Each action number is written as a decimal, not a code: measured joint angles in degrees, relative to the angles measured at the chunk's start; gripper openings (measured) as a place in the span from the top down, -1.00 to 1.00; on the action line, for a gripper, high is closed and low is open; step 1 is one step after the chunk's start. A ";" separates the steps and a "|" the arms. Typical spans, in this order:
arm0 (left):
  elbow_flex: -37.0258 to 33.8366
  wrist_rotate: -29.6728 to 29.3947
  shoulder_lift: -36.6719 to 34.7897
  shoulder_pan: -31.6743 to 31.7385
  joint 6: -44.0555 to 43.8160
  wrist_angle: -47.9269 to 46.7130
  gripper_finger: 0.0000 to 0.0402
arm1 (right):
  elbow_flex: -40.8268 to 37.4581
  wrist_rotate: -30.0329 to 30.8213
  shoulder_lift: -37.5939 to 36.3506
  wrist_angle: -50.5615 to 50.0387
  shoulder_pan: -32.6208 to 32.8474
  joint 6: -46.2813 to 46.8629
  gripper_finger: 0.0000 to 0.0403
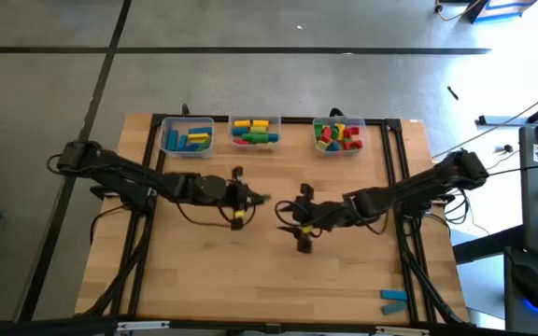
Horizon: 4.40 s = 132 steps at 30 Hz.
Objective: Sort blocks by size
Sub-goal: Put the green rectangular block into the left transparent bin, then put the light blue rectangular block into the left transparent bin
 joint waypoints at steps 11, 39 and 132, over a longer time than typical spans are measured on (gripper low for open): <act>-0.02 -27.69 -12.21 5.64 -13.44 -28.37 0.71 | 1.33 -3.33 -4.32 -22.24 2.72 16.11 -0.31; -0.04 -18.03 -4.56 51.81 -19.70 -44.90 0.68 | -7.13 -1.85 -3.86 -23.78 6.41 24.81 -0.31; 0.50 -14.57 -14.04 -0.08 -15.26 -20.36 0.10 | -6.89 -35.06 12.79 -40.41 44.79 83.26 0.17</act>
